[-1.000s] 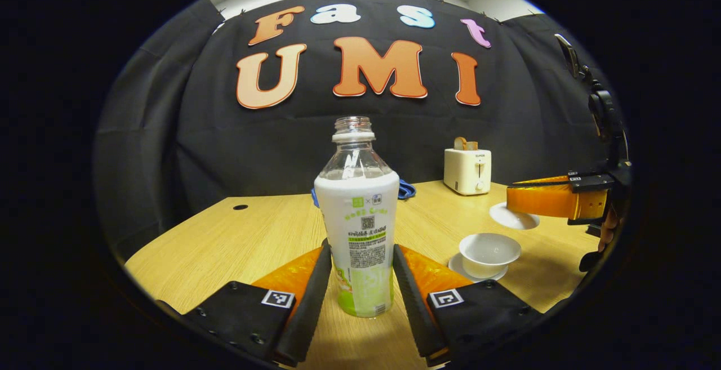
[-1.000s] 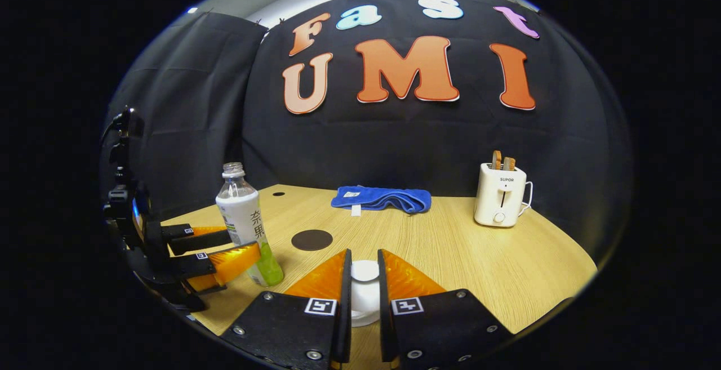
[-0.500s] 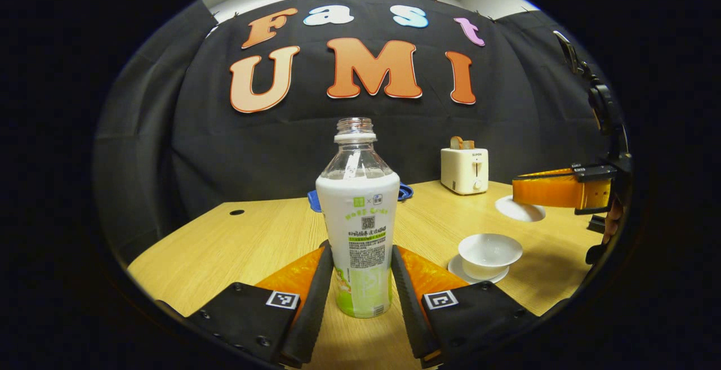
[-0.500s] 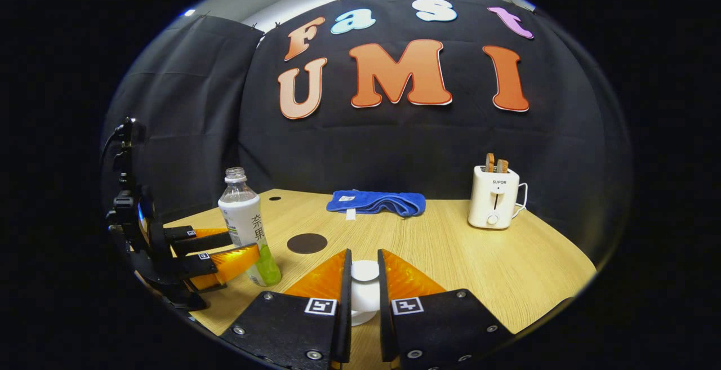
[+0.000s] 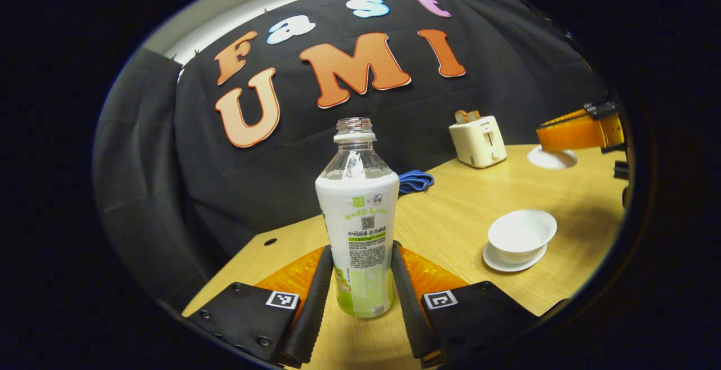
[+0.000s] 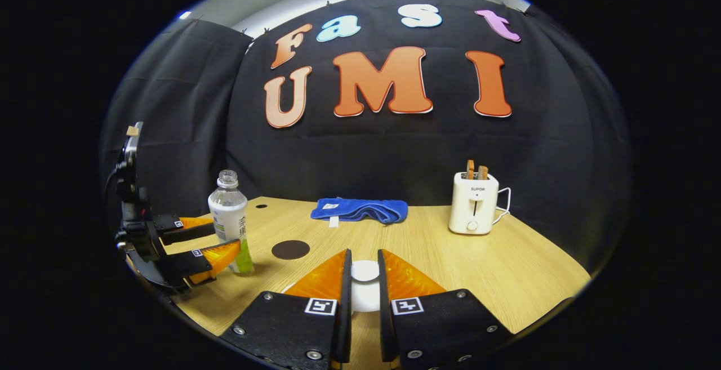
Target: Open the teacup lid with one hand, grasp the water bottle and pour water into the teacup with the other hand; after pouring, place the water bottle on the coaster and then close the teacup lid.
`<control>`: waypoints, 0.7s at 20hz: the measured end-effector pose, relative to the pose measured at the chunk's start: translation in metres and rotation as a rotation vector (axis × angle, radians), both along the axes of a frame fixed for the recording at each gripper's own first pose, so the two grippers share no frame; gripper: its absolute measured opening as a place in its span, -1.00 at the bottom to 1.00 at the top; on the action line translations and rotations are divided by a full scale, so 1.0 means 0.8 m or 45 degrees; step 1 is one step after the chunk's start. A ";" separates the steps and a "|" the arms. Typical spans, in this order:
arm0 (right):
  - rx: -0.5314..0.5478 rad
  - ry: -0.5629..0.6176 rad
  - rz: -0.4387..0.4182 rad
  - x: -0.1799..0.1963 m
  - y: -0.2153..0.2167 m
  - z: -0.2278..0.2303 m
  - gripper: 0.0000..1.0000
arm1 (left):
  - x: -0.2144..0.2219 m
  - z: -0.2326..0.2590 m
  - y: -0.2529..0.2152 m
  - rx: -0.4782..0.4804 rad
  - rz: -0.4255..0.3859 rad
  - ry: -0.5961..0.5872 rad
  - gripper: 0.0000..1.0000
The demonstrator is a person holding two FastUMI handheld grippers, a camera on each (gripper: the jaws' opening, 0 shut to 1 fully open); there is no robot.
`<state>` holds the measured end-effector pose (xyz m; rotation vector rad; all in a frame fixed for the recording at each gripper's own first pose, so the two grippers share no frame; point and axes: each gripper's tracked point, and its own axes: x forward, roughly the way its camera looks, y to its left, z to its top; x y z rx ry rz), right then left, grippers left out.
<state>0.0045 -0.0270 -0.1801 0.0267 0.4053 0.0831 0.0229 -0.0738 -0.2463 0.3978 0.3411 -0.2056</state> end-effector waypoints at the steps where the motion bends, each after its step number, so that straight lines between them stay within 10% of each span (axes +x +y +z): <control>1: 0.006 -0.005 -0.010 0.000 -0.005 0.002 -0.58 | 0.000 0.000 0.001 0.050 -0.011 -0.009 0.31; 14: -0.001 -0.031 -0.068 -0.010 -0.047 0.007 -0.58 | -0.003 -0.005 -0.019 0.671 -0.234 -0.115 0.31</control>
